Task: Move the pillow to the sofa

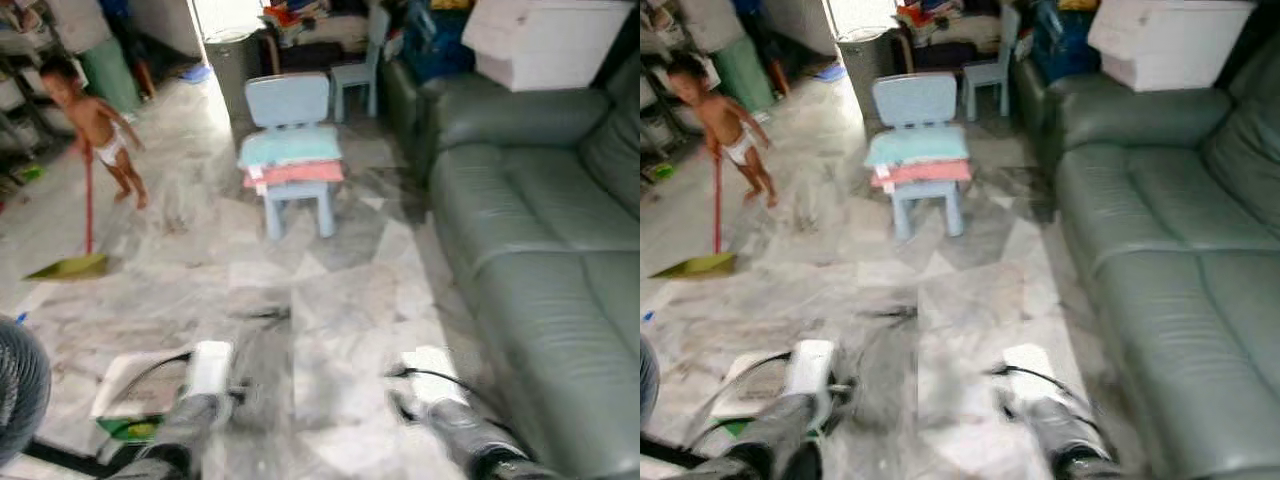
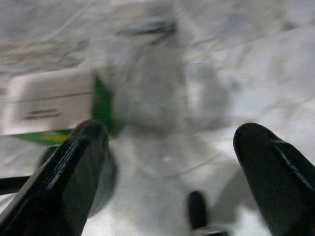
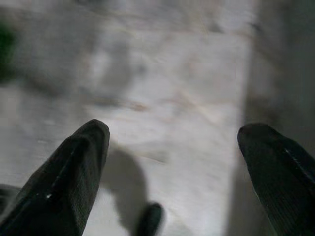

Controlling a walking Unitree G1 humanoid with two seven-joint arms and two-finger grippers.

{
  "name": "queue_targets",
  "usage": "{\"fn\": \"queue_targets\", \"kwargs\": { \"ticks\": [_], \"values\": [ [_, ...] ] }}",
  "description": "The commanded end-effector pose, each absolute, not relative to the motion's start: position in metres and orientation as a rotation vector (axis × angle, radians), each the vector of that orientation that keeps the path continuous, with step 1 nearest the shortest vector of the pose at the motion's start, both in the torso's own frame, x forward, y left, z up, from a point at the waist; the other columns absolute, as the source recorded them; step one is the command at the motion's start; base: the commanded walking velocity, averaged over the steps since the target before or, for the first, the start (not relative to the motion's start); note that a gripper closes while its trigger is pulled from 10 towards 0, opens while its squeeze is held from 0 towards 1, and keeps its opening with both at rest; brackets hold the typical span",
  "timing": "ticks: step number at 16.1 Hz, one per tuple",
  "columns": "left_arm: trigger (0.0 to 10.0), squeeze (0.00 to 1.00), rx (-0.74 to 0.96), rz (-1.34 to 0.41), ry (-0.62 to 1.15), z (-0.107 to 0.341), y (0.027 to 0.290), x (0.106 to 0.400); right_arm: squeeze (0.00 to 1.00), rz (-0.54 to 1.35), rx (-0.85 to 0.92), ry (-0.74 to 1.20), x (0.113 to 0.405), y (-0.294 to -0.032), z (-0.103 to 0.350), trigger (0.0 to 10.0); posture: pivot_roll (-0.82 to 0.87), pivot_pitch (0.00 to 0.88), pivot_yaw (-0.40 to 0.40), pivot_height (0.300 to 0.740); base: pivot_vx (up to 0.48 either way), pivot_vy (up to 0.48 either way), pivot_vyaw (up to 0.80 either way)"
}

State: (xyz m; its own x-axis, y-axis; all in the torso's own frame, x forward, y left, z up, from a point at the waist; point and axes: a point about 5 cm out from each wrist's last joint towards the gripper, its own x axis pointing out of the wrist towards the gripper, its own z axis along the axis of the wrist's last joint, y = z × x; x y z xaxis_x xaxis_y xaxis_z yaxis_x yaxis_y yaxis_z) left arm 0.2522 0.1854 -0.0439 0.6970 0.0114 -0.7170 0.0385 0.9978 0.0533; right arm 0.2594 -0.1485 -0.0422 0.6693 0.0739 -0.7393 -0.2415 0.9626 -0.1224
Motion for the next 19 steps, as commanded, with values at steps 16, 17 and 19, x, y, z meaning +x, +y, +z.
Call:
{"fn": "queue_targets", "kwargs": {
  "ticks": [16, 17, 19],
  "values": [
    [10.0, 0.00, 0.109, -0.025, 0.778, -0.0396, 0.1809, 0.2587, 0.00, 0.202, -0.295, 0.793, 0.2615, -0.1573, -0.0398, 10.0, 0.02, 0.000, 0.075, 0.740, 0.309, 0.202, 0.00],
    [10.0, 0.00, 0.119, -0.014, 0.777, -0.0385, 0.1830, 0.2598, 0.00, 0.201, -0.293, 0.793, 0.2615, -0.1574, -0.0398, 10.0, 0.02, 0.000, 0.073, 0.740, 0.000, 0.000, 0.00],
    [10.0, 0.00, 0.121, -0.004, 0.767, -0.0360, 0.1861, 0.2625, 0.00, 0.201, -0.292, 0.792, 0.2616, -0.1576, -0.0396, 10.0, 0.03, 0.000, 0.071, 0.740, 0.000, 0.000, 0.00]
  ]
}}
